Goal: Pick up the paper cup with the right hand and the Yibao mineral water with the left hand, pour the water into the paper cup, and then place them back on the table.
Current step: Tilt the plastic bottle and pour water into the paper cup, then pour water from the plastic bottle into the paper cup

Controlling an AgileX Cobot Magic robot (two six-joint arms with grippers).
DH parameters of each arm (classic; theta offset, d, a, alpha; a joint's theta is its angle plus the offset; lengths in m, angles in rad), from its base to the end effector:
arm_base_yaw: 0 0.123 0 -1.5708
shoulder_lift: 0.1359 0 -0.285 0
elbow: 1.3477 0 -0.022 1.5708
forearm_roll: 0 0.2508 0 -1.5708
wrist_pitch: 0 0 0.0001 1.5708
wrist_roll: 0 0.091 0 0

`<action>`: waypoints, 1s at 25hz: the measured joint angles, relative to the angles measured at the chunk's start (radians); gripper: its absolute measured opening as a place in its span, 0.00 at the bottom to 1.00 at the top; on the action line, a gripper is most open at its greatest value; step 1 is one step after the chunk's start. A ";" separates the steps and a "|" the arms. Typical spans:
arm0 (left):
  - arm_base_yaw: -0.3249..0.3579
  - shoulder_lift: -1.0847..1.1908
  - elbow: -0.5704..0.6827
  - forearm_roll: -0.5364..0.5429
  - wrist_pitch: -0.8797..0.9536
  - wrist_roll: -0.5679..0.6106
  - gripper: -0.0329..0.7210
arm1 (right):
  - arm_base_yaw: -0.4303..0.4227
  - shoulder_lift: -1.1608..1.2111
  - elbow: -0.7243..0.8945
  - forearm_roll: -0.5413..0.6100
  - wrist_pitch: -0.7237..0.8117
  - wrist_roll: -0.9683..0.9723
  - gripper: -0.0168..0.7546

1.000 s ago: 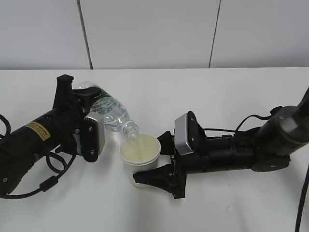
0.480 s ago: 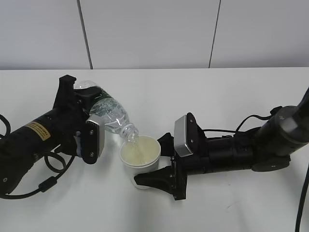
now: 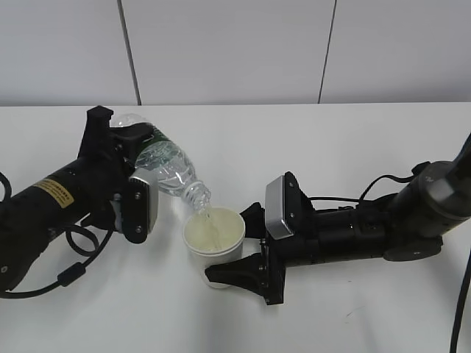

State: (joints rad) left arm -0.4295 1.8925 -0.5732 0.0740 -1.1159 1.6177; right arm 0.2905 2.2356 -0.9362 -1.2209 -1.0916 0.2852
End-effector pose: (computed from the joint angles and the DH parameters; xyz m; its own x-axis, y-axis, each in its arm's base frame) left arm 0.2886 -0.1388 0.1387 0.4824 0.8731 0.0711 0.0683 -0.1184 0.9906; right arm 0.3173 0.1740 0.0646 0.0046 -0.3318 -0.9433 -0.9819 0.1770 -0.0670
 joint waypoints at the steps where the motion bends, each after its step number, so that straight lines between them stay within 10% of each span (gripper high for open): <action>1: 0.000 -0.005 0.000 0.000 -0.003 0.000 0.51 | 0.000 0.000 0.000 0.000 0.001 0.000 0.72; 25: 0.000 -0.013 0.000 0.000 -0.002 0.011 0.51 | 0.000 0.000 0.000 0.000 0.002 0.000 0.72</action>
State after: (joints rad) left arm -0.4295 1.8798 -0.5732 0.0740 -1.1179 1.6292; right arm 0.2905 2.2356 -0.9362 -1.2209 -1.0892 0.2852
